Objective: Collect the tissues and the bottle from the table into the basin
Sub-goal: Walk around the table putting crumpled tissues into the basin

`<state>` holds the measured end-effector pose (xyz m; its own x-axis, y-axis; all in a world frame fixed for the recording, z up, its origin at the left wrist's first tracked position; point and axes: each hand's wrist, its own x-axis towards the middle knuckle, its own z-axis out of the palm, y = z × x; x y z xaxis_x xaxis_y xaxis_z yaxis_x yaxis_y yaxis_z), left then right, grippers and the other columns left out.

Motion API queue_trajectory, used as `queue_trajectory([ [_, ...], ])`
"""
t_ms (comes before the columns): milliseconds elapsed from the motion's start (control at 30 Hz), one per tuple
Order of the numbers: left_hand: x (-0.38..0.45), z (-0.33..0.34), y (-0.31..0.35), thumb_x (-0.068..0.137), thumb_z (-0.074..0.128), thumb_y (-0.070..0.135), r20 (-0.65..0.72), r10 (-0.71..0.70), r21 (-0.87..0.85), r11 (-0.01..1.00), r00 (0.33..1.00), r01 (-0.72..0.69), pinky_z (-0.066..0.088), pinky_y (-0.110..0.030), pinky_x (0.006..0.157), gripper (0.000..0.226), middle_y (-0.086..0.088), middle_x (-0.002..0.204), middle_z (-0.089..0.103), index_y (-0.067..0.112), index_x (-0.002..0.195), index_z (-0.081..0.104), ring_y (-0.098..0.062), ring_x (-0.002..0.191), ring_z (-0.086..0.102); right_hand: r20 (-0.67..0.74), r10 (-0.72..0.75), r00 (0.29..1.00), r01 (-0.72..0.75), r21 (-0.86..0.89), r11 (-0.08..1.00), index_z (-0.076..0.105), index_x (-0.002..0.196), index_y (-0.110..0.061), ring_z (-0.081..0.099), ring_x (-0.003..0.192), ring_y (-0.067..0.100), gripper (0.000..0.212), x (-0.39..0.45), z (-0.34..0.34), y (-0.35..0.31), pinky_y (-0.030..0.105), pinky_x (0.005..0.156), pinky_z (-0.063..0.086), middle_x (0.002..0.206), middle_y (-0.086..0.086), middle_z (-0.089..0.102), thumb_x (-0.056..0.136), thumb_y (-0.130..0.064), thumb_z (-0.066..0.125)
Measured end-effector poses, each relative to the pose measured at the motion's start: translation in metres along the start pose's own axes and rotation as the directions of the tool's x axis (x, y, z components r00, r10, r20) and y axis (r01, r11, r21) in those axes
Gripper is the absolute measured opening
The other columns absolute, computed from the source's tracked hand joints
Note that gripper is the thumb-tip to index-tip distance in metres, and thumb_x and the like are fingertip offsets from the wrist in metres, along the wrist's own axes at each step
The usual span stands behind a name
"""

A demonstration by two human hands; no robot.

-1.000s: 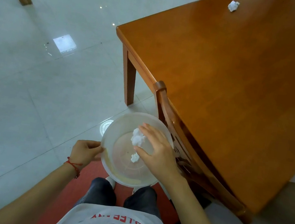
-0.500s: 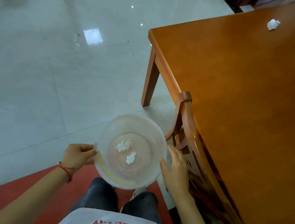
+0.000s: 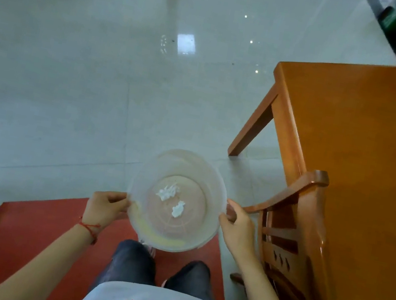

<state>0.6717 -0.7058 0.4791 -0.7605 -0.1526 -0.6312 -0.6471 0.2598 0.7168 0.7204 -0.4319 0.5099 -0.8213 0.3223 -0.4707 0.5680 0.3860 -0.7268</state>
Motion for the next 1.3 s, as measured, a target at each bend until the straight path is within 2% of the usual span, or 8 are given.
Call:
queue_trajectory([
  [233,0.053,-0.046,0.021,0.08,0.058,-0.004,-0.01,-0.013,-0.007,1.0,1.0,0.013,0.052,-0.011,0.047,0.022,0.001,0.07,0.066,-0.006,0.101,0.066,0.001,0.046,0.061,-0.018,-0.007,1.0,0.007,0.016,1.0,0.06,0.116,-0.014,0.061,0.089,0.013,0.037,0.04,0.05,-0.05,0.024,0.079,0.049,0.094,-0.008,0.062,0.081,-0.003,0.057],
  [367,0.089,-0.073,0.043,0.08,0.058,-0.007,-0.02,-0.016,-0.027,1.0,1.0,0.016,0.052,-0.014,0.046,0.023,0.011,0.052,0.068,-0.008,0.101,0.065,0.003,0.044,0.06,-0.005,-0.003,1.0,0.004,0.032,0.999,0.059,0.118,-0.019,0.062,0.088,0.01,0.039,0.069,0.074,-0.077,0.023,0.079,0.049,0.089,-0.016,0.061,0.081,-0.007,0.058],
  [533,0.129,-0.087,0.079,0.08,0.057,-0.008,-0.009,-0.024,-0.047,0.999,1.0,0.024,0.055,-0.015,0.049,0.021,0.008,0.052,0.068,-0.004,0.099,0.066,-0.006,0.051,0.064,-0.022,-0.031,0.999,0.031,0.032,0.999,0.059,0.119,-0.017,0.06,0.071,0.003,0.039,0.114,0.089,-0.111,0.002,0.058,0.046,0.082,-0.009,0.063,0.082,-0.007,0.06],
  [667,0.163,-0.085,0.108,0.081,0.056,-0.007,-0.012,-0.06,-0.089,0.994,0.998,0.058,0.056,-0.015,0.051,0.02,-0.006,0.076,0.065,-0.008,0.099,0.065,-0.025,0.074,0.06,-0.015,-0.019,1.0,0.02,0.058,0.998,0.057,0.121,-0.019,0.059,0.065,0.01,0.041,0.159,0.091,-0.137,0.009,0.058,0.05,0.081,0.004,0.068,0.082,-0.006,0.057],
  [767,0.195,-0.078,0.133,0.082,0.056,-0.006,-0.008,-0.078,-0.113,0.991,0.997,0.077,0.057,-0.017,0.054,0.02,-0.008,0.078,0.066,-0.008,0.1,0.065,-0.025,0.075,0.061,-0.011,-0.007,1.0,0.007,0.066,0.998,0.057,0.122,-0.018,0.063,0.075,0.01,0.041,0.202,0.087,-0.152,0.013,0.065,0.05,0.083,-0.011,0.066,0.083,-0.007,0.057],
  [933,0.255,-0.059,0.19,0.081,0.057,-0.007,-0.021,-0.1,-0.13,0.987,0.995,0.096,0.056,-0.016,0.051,0.024,-0.008,0.079,0.065,-0.01,0.104,0.062,-0.021,0.073,0.061,-0.002,0.016,1.0,-0.016,0.083,0.996,0.059,0.12,-0.018,0.051,0.05,-0.001,0.04,0.284,0.075,-0.183,0.004,0.053,0.041,0.07,-0.002,0.063,0.081,-0.007,0.057],
  [1200,0.333,-0.038,0.293,0.082,0.058,-0.002,-0.062,-0.074,-0.083,0.994,0.995,0.068,0.053,-0.039,0.081,0.029,-0.018,0.1,0.063,-0.009,0.11,0.06,-0.031,0.086,0.061,-0.012,0.002,1.0,-0.001,0.086,0.996,0.057,0.121,-0.019,0.064,0.088,0.009,0.039,0.391,0.049,-0.247,0.028,0.084,0.053,0.115,-0.003,0.066,0.083,-0.014,0.06],
  [1300,0.367,-0.032,0.33,0.081,0.059,-0.003,-0.058,-0.046,-0.07,0.997,0.997,0.042,0.052,-0.042,0.082,0.029,-0.016,0.099,0.062,-0.009,0.109,0.06,-0.032,0.088,0.061,-0.055,0.0,0.998,0.005,0.092,0.996,0.059,0.119,-0.017,0.063,0.079,0.002,0.036,0.427,0.045,-0.269,0.013,0.074,0.05,0.11,-0.006,0.066,0.083,-0.012,0.06],
])
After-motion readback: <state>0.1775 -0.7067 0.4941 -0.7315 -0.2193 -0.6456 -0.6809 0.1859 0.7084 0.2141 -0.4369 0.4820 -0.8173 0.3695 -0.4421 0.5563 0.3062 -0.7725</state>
